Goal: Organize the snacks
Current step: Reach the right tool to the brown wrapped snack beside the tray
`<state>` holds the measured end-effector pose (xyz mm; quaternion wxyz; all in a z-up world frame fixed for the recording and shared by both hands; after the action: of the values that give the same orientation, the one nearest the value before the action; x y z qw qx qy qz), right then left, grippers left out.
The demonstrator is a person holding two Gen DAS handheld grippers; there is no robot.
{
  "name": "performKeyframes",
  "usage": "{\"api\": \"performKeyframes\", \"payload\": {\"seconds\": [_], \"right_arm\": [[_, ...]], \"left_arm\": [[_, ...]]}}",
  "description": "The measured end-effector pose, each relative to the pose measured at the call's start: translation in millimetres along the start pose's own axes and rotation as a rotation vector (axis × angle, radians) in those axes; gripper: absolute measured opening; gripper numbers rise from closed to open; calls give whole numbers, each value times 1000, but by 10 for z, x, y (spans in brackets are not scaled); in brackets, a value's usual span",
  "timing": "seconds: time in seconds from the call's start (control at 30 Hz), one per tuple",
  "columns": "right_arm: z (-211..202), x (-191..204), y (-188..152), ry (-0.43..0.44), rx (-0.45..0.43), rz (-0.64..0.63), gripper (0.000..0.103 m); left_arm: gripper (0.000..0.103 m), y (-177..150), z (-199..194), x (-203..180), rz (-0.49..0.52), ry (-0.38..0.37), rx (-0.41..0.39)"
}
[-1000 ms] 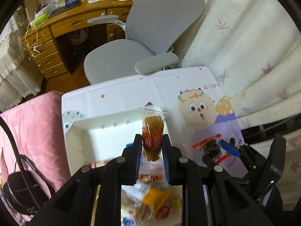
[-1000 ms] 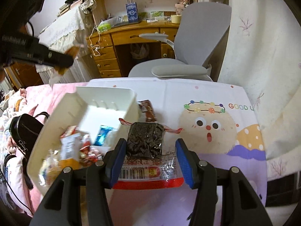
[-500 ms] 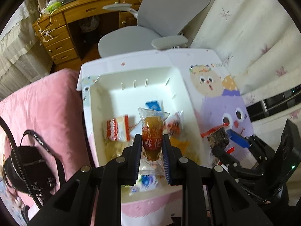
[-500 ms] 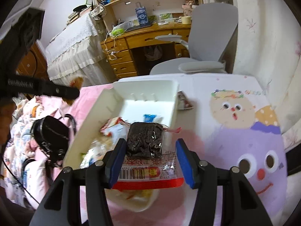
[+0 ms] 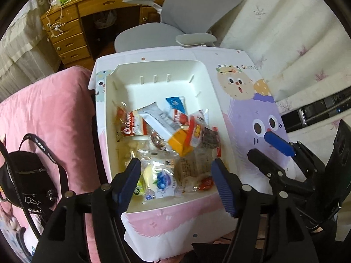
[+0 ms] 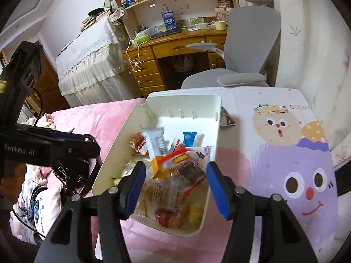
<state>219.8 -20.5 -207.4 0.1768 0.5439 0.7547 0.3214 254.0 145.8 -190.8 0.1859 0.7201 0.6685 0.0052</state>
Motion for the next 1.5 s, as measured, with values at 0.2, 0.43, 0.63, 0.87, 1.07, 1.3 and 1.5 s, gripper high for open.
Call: {"api": "performKeyframes", "payload": {"seconds": [0.2, 0.43, 0.63, 0.87, 1.07, 1.3, 1.5], "right_arm": [[-312, -220, -33, -59, -5, 21, 59], [-560, -634, -182, -113, 28, 11, 60], [-540, -1018, -303, -91, 70, -31, 62], [-362, -1392, -258, -24, 101, -115, 62], [-65, -1631, -121, 35, 102, -234, 66], [429, -1771, 137, 93, 74, -354, 68], [917, -1755, 352, 145, 40, -452, 71]], "left_arm": [[70, -39, -60, -319, 42, -33, -5], [76, -93, -73, -688, 69, -48, -32], [77, -154, 74, -929, 18, -24, -39], [81, -210, 329, -1205, -125, 3, -61], [83, -234, 539, -1352, -235, 28, -91], [83, -192, 793, -1443, -266, 58, -82], [83, -28, 913, -1419, -296, 43, -107]]}}
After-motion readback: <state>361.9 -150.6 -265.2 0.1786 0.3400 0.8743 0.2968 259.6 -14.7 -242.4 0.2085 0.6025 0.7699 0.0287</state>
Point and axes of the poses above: each gripper's, at about its wrist camera, not at the fingertips, and z roughly the way its jaws point, x to its left, y to its top, the point moved 10 cm from there along z, roughly the way its jaws point, and after that the axes turned 13 degrees about -z, right-handed, at the moved point
